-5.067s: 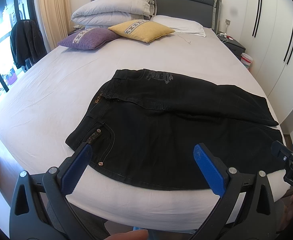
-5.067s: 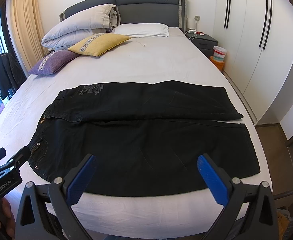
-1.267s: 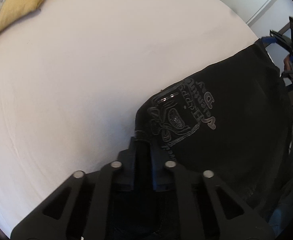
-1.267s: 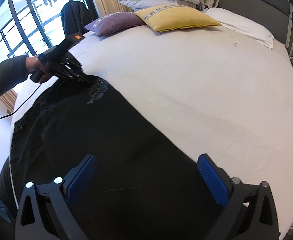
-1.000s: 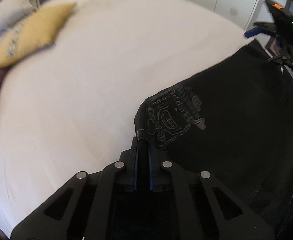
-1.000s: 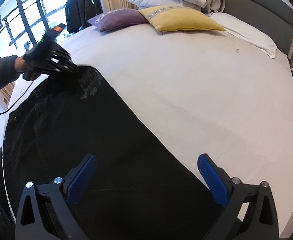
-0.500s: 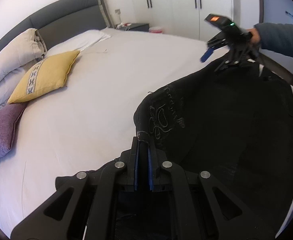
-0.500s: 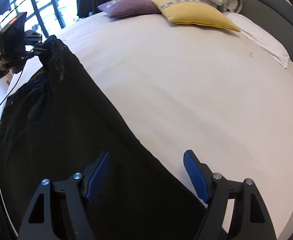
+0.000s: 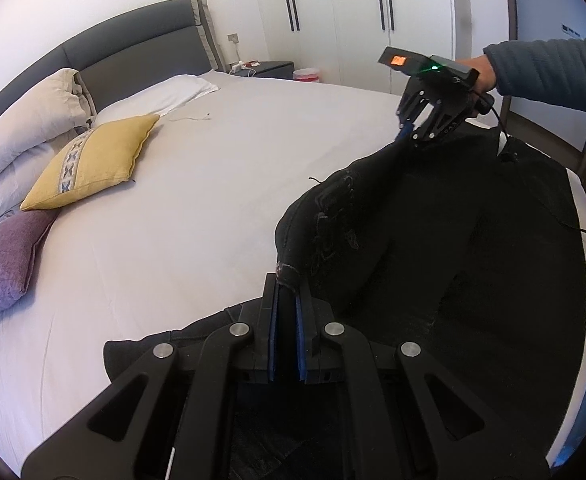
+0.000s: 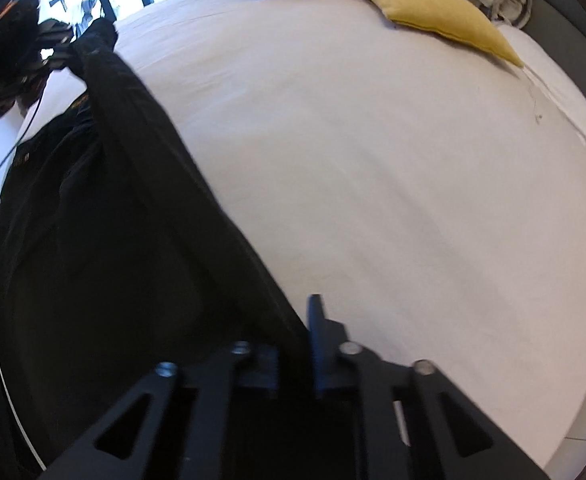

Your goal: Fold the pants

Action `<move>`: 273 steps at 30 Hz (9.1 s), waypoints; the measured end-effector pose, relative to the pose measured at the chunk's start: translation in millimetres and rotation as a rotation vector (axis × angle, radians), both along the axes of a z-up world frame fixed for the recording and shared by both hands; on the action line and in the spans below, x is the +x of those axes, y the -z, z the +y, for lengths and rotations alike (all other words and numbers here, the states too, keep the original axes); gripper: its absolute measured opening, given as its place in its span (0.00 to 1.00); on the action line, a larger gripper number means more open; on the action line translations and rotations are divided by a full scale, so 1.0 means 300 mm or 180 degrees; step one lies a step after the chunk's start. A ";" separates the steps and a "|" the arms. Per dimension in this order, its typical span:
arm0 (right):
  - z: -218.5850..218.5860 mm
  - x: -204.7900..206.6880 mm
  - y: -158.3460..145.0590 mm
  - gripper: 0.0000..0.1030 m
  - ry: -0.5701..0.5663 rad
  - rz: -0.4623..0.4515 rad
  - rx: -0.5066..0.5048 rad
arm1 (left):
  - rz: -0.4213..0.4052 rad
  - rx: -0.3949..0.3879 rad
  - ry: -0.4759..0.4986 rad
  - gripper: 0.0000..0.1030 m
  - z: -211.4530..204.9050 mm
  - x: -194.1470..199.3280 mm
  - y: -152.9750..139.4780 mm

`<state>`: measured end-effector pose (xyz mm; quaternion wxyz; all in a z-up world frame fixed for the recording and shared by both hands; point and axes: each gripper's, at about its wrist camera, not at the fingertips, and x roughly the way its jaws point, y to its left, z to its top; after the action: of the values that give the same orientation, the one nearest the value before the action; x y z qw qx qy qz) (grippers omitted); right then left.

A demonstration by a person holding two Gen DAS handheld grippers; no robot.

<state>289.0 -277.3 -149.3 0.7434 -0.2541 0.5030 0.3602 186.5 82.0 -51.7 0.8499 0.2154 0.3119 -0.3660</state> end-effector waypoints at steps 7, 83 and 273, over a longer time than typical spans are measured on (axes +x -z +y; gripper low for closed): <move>-0.017 -0.156 -0.126 0.04 -0.0037 -0.0331 -0.0145 | -0.0043 0.0000 -0.0062 0.06 0.018 -0.098 -0.066; 0.269 -1.186 0.077 0.07 0.0065 -0.1173 -0.0901 | 0.0623 0.0567 0.0074 0.31 0.148 -0.957 0.215; 0.114 -0.568 0.193 0.36 0.2836 0.1017 0.2777 | 0.0797 -0.0301 -0.1811 0.74 0.105 -0.442 0.379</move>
<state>118.5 -243.1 -207.1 0.7727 0.3616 0.4722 0.2219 53.8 113.6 -165.4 0.8823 0.0330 0.4444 -0.1513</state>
